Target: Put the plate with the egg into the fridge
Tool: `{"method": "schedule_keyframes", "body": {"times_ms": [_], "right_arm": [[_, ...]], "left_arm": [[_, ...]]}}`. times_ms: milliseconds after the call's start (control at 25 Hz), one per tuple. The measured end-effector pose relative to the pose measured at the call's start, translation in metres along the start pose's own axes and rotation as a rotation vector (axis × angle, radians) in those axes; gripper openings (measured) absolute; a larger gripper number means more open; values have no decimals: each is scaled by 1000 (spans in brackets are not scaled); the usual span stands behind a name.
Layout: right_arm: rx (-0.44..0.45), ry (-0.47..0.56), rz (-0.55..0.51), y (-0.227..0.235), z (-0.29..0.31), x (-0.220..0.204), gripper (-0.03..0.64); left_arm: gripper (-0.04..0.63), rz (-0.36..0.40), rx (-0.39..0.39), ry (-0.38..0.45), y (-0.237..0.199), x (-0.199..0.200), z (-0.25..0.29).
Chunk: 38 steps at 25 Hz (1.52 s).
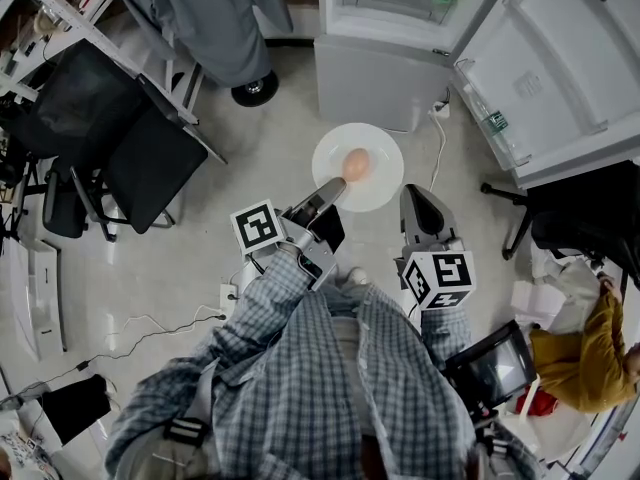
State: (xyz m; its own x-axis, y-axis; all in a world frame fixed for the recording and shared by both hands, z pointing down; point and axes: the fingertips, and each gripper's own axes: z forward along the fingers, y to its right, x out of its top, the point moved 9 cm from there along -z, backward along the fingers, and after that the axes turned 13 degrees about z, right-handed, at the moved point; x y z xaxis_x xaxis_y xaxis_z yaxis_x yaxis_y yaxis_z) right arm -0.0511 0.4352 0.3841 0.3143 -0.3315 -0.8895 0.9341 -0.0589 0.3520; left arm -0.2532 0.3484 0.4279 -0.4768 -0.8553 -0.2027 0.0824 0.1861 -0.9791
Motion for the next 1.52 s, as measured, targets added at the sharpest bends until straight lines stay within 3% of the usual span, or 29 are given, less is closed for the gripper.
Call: {"method": "schedule_keyframes", "body": {"times_ms": [880,1520], "right_arm": [[-55,19,-34,-38,8,-11,6],[-1,-5,-47,16,55,17,6]], "left_arm": [[26,-6,-32,-64,-5,25,-18],[26,12,-2,-33,-14,44,44]]}}
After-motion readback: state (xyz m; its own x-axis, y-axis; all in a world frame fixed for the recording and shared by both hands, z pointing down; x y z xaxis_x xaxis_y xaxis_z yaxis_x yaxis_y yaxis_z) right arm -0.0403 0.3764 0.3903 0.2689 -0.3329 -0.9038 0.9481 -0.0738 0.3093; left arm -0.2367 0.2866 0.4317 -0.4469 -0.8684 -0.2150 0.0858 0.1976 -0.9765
